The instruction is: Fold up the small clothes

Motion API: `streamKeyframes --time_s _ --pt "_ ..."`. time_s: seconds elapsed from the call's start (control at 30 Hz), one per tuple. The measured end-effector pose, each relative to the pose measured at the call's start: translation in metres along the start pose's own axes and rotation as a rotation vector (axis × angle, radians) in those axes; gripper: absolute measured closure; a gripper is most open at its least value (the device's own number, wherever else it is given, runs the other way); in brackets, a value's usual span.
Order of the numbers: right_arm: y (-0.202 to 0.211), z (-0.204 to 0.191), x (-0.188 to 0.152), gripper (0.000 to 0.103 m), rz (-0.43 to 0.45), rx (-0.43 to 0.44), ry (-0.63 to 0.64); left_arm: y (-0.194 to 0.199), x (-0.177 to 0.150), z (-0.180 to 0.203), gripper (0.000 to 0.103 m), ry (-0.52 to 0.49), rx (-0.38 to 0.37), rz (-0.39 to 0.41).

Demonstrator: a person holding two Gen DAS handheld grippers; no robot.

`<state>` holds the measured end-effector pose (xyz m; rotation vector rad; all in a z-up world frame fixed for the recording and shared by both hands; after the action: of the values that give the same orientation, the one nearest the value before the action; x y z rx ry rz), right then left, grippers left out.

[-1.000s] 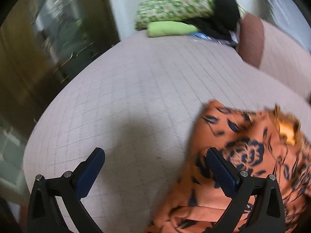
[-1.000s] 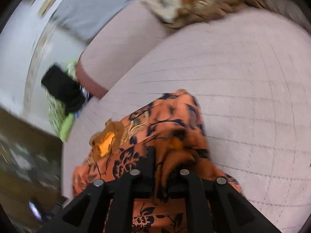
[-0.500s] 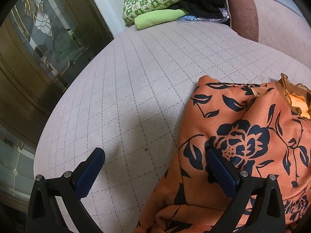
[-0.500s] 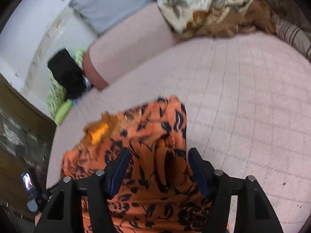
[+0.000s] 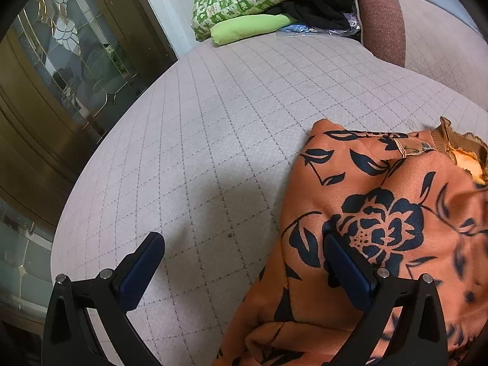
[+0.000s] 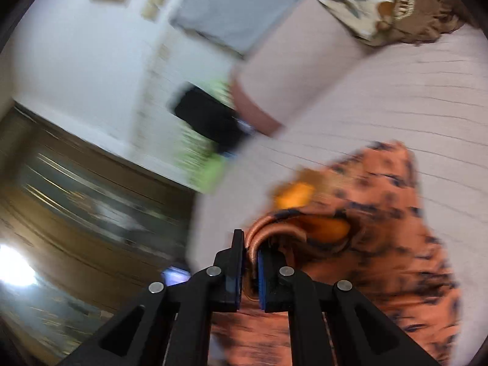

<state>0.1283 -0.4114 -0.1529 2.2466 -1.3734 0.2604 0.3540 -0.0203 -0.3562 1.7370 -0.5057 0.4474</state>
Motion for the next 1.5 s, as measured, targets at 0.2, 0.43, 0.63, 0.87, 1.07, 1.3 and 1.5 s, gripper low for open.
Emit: streamKeyframes --time_s 0.2,0.43,0.63,0.87,1.07,1.3,1.5 --pt "0.0 0.077 0.037 0.09 0.119 -0.177 -0.277 -0.002 0.001 -0.001 0.0 0.0 0.016 0.004" --pt "0.039 0.153 0.01 0.087 0.145 -0.451 -0.3 0.001 0.008 -0.007 0.0 0.009 0.074 0.033" --pt "-0.036 0.12 0.014 0.087 -0.041 -0.501 0.017 0.023 0.013 0.012 0.0 -0.044 0.037 0.126" --pt "-0.119 0.172 -0.063 0.087 -0.375 -0.646 0.114 -0.001 0.0 0.015 0.0 -0.102 0.053 0.025" --pt "-0.075 0.149 -0.068 0.087 -0.326 -0.563 0.121 0.013 0.011 0.003 0.0 -0.05 0.012 0.066" --pt "0.016 0.156 -0.078 0.025 -0.257 -0.586 0.105 0.011 -0.006 -0.033 0.0 -0.008 0.004 0.04" --pt "0.074 0.169 -0.105 0.025 -0.261 -0.596 0.055 0.023 -0.05 -0.083 0.0 0.064 -0.015 0.009"
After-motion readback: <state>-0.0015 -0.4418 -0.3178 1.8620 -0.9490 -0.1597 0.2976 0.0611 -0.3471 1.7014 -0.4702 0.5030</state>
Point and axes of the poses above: each gripper's, at about its wrist camera, not at the fingertips, and y roughly against the way its jaws point, z to its right, x to its top, the point moved 10 cm from there along -y, roughly the way its jaws point, and after that the axes turned 5 degrees about y, right-handed, at the moved point
